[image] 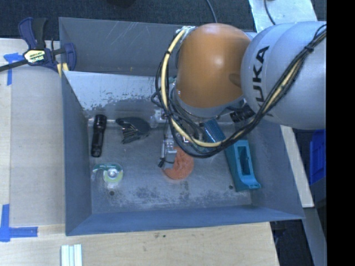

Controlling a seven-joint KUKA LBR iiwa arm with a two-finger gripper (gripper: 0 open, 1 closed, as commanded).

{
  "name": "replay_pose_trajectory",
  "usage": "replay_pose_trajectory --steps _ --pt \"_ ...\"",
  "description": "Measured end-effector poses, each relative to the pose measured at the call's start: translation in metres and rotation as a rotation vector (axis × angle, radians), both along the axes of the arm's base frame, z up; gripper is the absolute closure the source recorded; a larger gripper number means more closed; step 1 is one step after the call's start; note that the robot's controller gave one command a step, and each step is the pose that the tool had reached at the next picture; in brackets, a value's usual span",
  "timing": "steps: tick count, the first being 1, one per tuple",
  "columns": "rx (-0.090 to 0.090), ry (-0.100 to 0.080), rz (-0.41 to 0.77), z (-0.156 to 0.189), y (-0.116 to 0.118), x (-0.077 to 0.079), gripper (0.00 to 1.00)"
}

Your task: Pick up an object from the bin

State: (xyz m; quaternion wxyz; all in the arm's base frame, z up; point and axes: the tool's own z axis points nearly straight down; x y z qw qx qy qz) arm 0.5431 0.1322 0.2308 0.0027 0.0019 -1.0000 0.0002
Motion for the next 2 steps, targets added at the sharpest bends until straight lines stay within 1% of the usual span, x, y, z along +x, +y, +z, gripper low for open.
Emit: replay_pose_trajectory --steps 1,2 --pt "0.001 -0.009 -0.004 0.005 -0.001 0.002 0.00" --pt "0.001 -0.013 0.074 -0.109 -0.123 0.035 0.00"
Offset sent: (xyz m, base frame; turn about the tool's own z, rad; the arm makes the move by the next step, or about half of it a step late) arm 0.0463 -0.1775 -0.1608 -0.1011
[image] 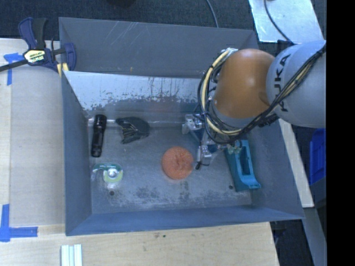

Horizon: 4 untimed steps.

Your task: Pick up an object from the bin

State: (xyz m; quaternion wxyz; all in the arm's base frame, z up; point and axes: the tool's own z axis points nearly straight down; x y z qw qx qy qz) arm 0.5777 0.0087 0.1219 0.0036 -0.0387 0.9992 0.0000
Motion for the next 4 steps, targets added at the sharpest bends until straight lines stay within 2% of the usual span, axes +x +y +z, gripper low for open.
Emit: replay_pose_trajectory --steps 1,2,3,4 --pt "0.005 -0.006 -0.054 0.029 -0.010 0.008 0.00" --pt "0.001 0.003 -0.163 -0.023 0.015 0.000 0.00" --pt "0.006 -0.014 -0.168 -0.051 0.006 0.001 0.00" --pt "0.003 -0.012 -0.209 -0.049 0.018 -0.005 1.00"
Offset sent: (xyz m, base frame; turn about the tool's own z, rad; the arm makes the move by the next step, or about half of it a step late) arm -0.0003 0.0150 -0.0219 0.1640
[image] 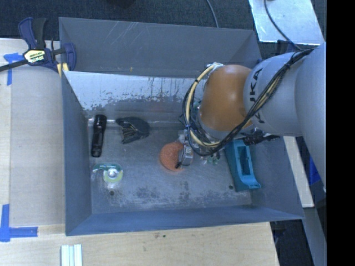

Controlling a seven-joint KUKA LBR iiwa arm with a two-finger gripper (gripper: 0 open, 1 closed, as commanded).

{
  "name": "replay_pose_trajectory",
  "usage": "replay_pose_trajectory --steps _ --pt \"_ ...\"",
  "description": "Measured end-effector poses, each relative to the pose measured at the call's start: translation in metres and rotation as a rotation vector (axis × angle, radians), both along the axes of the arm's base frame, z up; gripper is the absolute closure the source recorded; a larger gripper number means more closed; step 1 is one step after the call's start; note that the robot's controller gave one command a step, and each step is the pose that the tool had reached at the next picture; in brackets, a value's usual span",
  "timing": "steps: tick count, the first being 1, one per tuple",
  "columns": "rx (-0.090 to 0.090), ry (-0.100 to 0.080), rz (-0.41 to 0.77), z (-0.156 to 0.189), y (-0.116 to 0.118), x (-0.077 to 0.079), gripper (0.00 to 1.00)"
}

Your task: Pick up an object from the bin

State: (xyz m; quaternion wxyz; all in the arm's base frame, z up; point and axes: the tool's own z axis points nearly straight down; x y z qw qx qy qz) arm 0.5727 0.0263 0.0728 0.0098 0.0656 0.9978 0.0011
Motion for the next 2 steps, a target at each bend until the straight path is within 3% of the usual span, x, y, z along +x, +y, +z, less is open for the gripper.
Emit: replay_pose_trajectory --steps 2 --pt "0.000 0.003 -0.001 0.016 0.000 -0.002 1.00"
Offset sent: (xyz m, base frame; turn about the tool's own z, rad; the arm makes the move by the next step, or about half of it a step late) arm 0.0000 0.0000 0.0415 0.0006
